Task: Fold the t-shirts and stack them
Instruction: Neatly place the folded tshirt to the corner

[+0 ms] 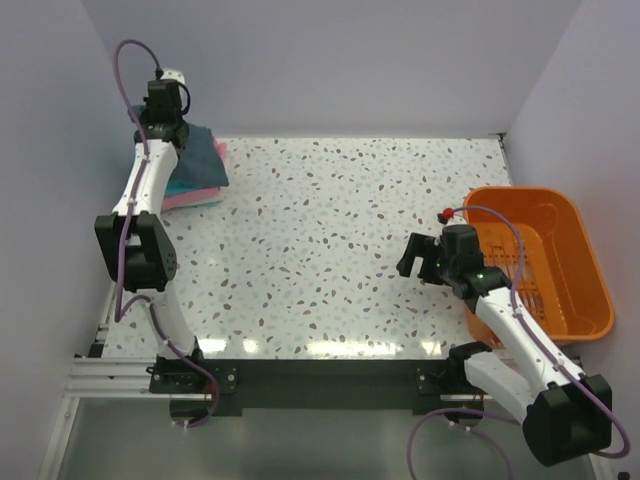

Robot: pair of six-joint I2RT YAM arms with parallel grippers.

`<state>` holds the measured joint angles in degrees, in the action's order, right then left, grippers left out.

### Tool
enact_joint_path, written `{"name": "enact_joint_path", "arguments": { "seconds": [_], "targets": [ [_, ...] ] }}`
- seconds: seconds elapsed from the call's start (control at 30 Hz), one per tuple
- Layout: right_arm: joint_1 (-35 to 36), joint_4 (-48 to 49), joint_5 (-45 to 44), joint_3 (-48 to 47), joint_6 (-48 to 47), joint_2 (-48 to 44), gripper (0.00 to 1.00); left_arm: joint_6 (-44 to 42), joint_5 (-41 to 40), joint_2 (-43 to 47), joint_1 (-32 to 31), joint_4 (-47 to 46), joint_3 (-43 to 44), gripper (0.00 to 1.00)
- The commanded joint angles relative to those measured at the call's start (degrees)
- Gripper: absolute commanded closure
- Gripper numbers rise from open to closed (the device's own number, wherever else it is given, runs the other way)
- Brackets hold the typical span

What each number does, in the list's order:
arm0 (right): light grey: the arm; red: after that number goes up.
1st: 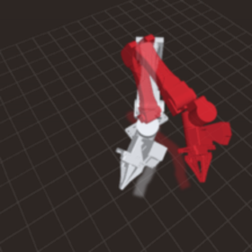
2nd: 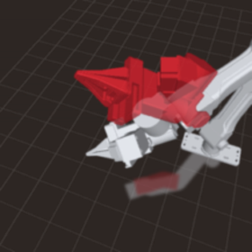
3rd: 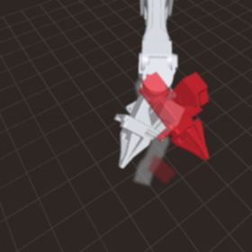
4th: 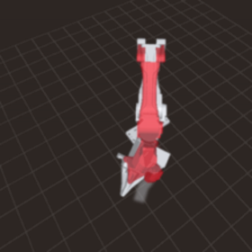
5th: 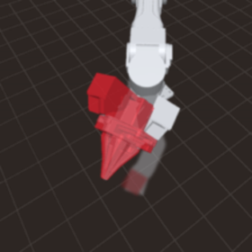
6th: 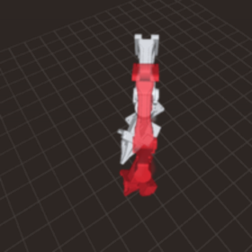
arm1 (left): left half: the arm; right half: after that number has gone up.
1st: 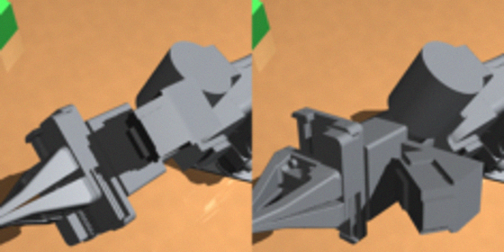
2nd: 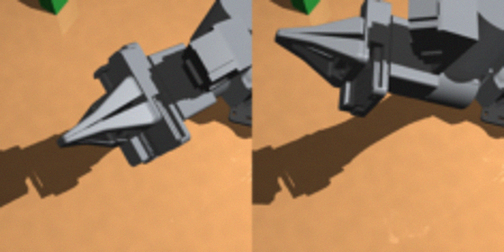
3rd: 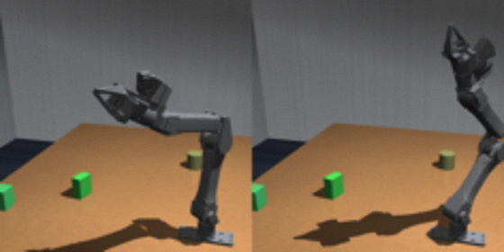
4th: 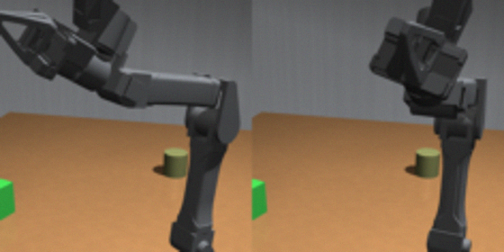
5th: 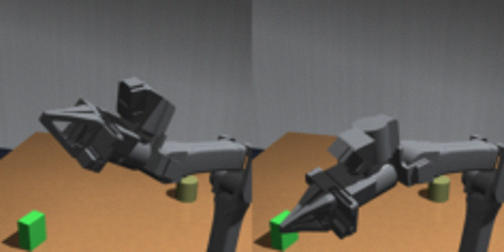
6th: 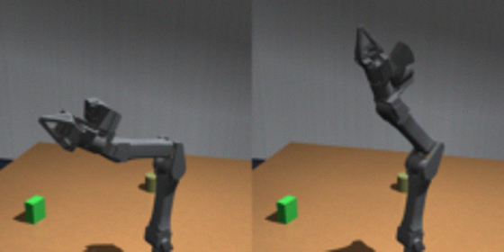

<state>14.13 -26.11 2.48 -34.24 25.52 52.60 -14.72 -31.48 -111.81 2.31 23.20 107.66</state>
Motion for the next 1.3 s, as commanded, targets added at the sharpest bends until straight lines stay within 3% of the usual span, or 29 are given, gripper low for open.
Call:
{"name": "enact_joint_path", "arguments": {
  "seconds": [0.0, 0.17, 0.43, 0.77, 0.8, 0.83, 0.87, 1.0, 1.03, 1.17, 1.27],
  "targets": [
    [0.0, 1.8, 0.4, -0.5, 0.5, 1.2, 0.01, 1.8, 1.5, 0.0, 3.0, -7.3, 0.4, 1.0],
    [0.0, 2.6, 2.2, -0.6, 0.8, 3.3, 0.01, 5.2, 5.3, -4.0, 6.0, -8.1, 1.2, 1.0],
    [0.0, 1.9, 1.7, -0.9, 1.2, 3.0, 0.01, 7.2, -0.6, -6.5, 6.5, -17.5, -3.2, 1.0],
    [0.0, 2.5, 2.6, -0.2, 2.2, 2.4, 0.01, 9.3, -3.6, -11.5, 7.4, -14.7, 0.7, 0.98],
    [0.0, 2.2, 2.7, -0.4, 2.1, 2.4, 0.01, 9.8, -3.8, -11.9, 7.4, -12.8, 2.1, 0.47],
    [0.1, 2.1, 2.6, -0.7, 2.1, 2.2, 0.01, 10.8, -4.1, -12.5, 7.4, -12.0, 2.7, 0.19],
    [0.0, 2.0, 2.5, -0.7, 2.1, 2.1, 0.01, 11.5, -5.9, -12.4, 7.4, -11.4, 3.2, 0.0],
    [0.0, 0.5, 2.0, -1.5, 1.4, 0.9, 0.01, 14.4, -5.8, -9.8, 7.4, -7.0, 5.4, 0.0],
    [0.0, -0.1, 1.7, -2.1, 1.3, 0.2, 0.01, 18.6, -5.0, -7.8, 7.4, -5.5, 5.9, 0.0],
    [0.0, -2.4, 0.3, -3.5, 0.7, -2.1, 0.01, 27.6, 7.7, -1.4, 7.4, 1.8, 8.1, 0.0],
    [0.0, -3.3, 1.2, -4.2, 0.8, -3.6, 0.01, 35.2, 17.6, 6.3, 5.8, 4.7, 4.9, 0.0]
  ]
}}
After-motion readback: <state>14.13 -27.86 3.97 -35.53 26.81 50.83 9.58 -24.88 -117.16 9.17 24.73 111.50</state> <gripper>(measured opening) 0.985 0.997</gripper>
